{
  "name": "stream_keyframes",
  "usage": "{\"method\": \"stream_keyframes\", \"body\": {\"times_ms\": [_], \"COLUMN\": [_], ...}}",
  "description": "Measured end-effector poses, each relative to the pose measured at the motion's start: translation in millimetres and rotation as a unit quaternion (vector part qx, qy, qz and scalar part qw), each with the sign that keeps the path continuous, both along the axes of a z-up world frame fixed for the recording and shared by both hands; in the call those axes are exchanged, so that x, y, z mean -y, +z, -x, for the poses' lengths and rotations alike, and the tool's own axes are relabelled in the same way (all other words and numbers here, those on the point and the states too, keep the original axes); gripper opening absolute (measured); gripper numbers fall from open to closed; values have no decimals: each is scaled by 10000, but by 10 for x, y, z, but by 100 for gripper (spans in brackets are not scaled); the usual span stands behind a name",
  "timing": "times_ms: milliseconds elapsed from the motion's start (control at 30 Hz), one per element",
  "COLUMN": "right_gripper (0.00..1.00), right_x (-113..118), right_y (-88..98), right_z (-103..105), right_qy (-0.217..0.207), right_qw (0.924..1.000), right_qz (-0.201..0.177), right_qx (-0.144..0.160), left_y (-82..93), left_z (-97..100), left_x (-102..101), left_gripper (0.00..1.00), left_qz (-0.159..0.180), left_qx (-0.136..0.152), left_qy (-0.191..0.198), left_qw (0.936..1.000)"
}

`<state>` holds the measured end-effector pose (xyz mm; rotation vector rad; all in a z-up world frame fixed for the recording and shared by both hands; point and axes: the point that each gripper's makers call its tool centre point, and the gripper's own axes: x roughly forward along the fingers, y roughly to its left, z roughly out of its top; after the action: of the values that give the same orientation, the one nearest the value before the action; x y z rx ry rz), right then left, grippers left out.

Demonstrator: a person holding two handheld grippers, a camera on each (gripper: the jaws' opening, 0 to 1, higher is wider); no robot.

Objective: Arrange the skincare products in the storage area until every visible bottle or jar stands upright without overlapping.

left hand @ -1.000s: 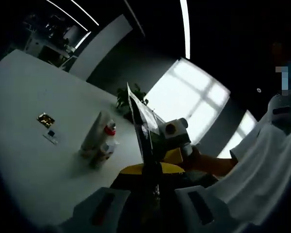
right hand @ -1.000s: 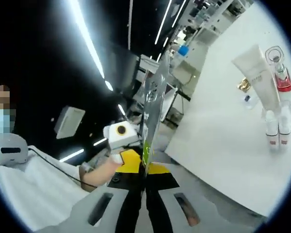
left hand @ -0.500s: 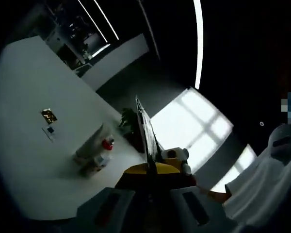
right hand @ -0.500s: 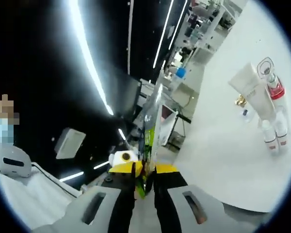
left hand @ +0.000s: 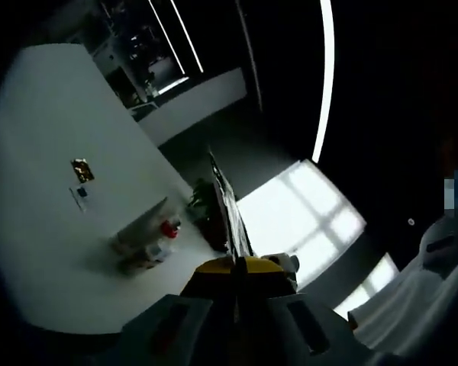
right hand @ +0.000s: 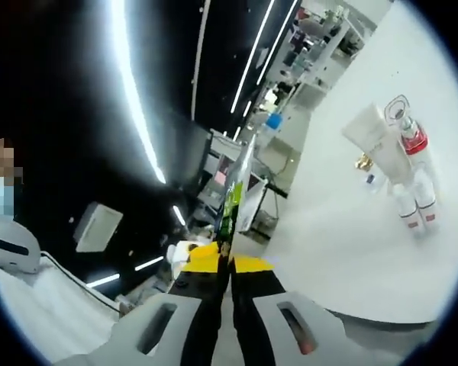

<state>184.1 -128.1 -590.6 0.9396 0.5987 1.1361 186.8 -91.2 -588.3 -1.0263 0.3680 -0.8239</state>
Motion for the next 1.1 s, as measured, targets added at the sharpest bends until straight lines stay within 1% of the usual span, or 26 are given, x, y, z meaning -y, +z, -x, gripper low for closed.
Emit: {"method": "stream_keyframes", "body": {"times_ms": [33, 67, 133, 233, 400, 500, 567, 600, 633, 733, 900, 1000, 1100], "right_gripper": [3, 3, 2, 2, 1, 2, 2, 2, 3, 4, 10, 17, 27], "right_x": [-1, -2, -17, -24, -20, -6, 1, 9, 11, 23, 53, 75, 75], "right_y": [-12, -15, -18, -73, -102, -132, -157, -204, -213, -292, -348, -376, -418], "right_z": [-9, -10, -5, -14, -26, -33, -40, -58, -61, -82, -108, -124, -124], "right_qy": [-15, -18, -29, -54, -105, -137, -168, -234, -247, -335, -350, -361, -318], "right_qw": [10000, 10000, 10000, 9999, 9997, 9997, 9996, 9994, 9994, 9990, 9974, 9962, 9941], "right_qz": [-39, -50, -76, -78, -129, -86, -44, 38, 54, 287, 612, 754, 970], "right_qx": [-1, -6, -43, -83, -185, -199, -222, -247, -241, -123, 164, 229, 372], "left_y": [10, 7, -1, -34, -70, -110, -143, -171, -211, -271, -364, -383, -410], "left_z": [3, 2, 0, -3, -8, -16, -22, -30, -41, -56, -106, -146, -166], "left_x": [-3, -5, -8, -16, -12, 1, 8, 12, 14, 14, -27, -75, -92], "left_gripper": [1, 1, 1, 1, 0, 0, 0, 0, 0, 0, 0, 0, 0], "left_qz": [85, 89, 72, 7, -3, 32, -1, -22, -34, -24, 100, 221, 227], "left_qx": [-15, -24, -38, -56, -103, -198, -242, -294, -377, -471, -678, -747, -788], "left_qy": [5, 19, 31, 34, 58, 72, 89, 107, 126, 143, 234, 280, 278], "left_qw": [10000, 10000, 10000, 10000, 9999, 9998, 9997, 9995, 9992, 9988, 9974, 9966, 9962]}}
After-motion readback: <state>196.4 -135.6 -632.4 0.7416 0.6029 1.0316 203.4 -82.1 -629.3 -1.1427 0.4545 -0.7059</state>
